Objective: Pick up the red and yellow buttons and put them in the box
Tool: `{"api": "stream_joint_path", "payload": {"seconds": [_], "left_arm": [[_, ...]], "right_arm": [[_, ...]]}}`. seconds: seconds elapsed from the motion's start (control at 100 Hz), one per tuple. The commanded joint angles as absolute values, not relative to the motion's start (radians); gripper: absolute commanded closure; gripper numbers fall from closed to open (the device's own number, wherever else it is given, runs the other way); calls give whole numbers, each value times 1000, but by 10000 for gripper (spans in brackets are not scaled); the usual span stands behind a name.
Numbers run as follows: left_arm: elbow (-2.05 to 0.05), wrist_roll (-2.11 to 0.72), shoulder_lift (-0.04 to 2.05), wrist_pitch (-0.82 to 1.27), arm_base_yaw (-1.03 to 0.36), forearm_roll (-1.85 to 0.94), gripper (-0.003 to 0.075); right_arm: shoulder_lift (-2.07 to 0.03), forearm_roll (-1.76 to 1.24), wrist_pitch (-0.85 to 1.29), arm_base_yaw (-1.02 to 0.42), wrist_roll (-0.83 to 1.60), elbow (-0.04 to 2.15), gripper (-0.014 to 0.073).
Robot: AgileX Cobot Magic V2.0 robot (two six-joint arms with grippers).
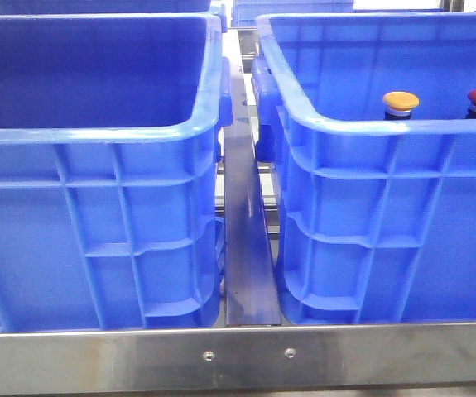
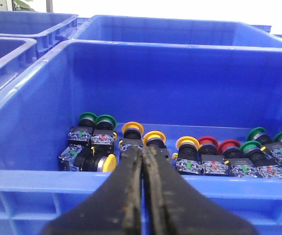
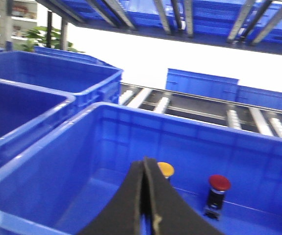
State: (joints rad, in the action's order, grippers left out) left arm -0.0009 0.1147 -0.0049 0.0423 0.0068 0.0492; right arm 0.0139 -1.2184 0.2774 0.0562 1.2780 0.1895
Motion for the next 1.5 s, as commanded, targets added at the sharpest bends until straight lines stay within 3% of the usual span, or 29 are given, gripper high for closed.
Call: {"api": "stream_joint_path", "payload": {"seconds": [0.0, 0.1, 0.36, 0.48, 1.49], "left_arm": [[19, 125, -36, -37, 2, 49, 741], [19, 125, -36, -37, 2, 49, 741], [19, 125, -36, -37, 2, 49, 741], [19, 125, -36, -37, 2, 49, 741], [19, 125, -36, -37, 2, 49, 741]], "right_arm": [[24, -1228, 187, 36, 1288, 203, 662], [24, -1067, 63, 36, 1201, 193, 662], [24, -156, -77, 33, 203, 79, 662], [25, 35, -138, 36, -35, -3, 662], [30, 74, -132, 41, -67, -35, 662]]}}
